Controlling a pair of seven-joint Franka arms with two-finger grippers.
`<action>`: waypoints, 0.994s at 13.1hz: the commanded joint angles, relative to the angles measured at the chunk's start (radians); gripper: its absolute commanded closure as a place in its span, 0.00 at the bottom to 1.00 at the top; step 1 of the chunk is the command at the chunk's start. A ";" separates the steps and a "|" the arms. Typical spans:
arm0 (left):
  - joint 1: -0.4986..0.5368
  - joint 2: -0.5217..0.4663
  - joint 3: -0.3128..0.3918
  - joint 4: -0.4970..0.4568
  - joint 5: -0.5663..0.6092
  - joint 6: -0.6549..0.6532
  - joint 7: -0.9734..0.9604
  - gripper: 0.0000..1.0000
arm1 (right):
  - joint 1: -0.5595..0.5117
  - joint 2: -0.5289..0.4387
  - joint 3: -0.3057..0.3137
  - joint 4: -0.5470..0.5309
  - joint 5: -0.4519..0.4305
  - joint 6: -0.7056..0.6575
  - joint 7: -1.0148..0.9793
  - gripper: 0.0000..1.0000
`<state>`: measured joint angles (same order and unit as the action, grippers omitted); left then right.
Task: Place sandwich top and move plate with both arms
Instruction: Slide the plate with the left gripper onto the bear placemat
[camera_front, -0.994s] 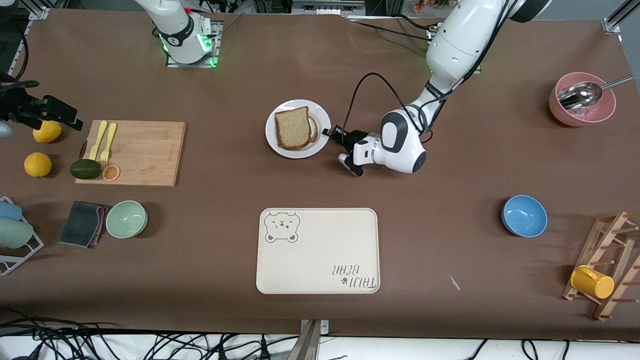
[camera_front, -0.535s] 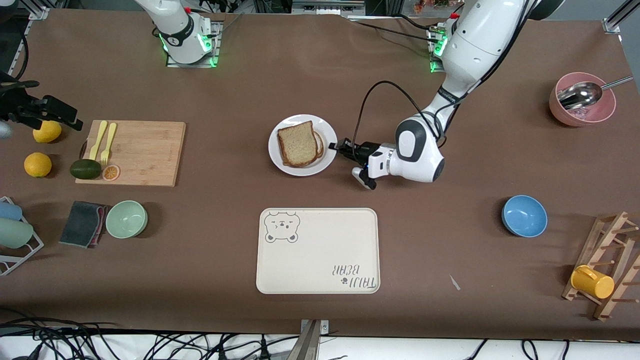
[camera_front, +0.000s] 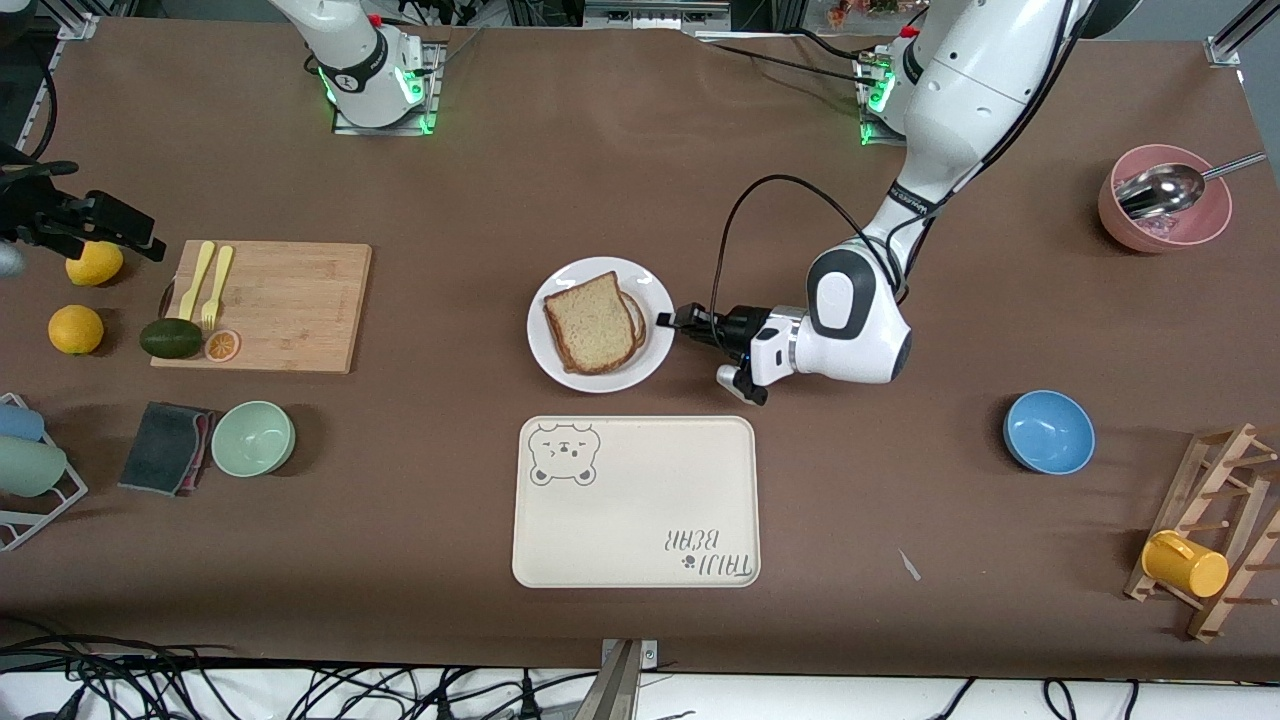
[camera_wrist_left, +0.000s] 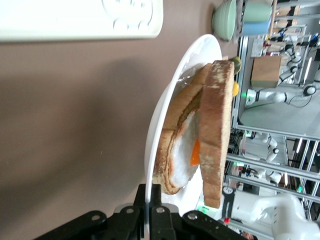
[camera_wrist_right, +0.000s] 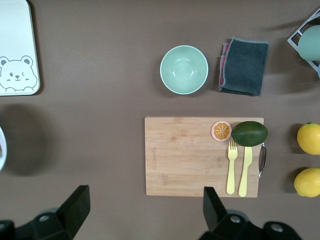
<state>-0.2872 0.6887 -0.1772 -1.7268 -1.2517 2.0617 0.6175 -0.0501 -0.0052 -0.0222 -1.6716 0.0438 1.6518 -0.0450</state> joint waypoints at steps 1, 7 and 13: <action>0.029 0.028 0.001 0.065 -0.045 -0.025 -0.022 1.00 | -0.005 0.007 0.005 0.019 0.004 -0.006 0.011 0.00; 0.054 0.129 0.005 0.185 -0.028 -0.023 -0.079 1.00 | -0.005 0.007 0.005 0.019 0.004 -0.006 0.011 0.00; 0.079 0.274 0.015 0.373 -0.034 -0.006 -0.127 1.00 | -0.005 0.007 0.005 0.019 0.005 -0.006 0.011 0.00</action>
<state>-0.2099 0.8867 -0.1666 -1.4673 -1.2517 2.0648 0.5111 -0.0501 -0.0052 -0.0222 -1.6715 0.0438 1.6518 -0.0448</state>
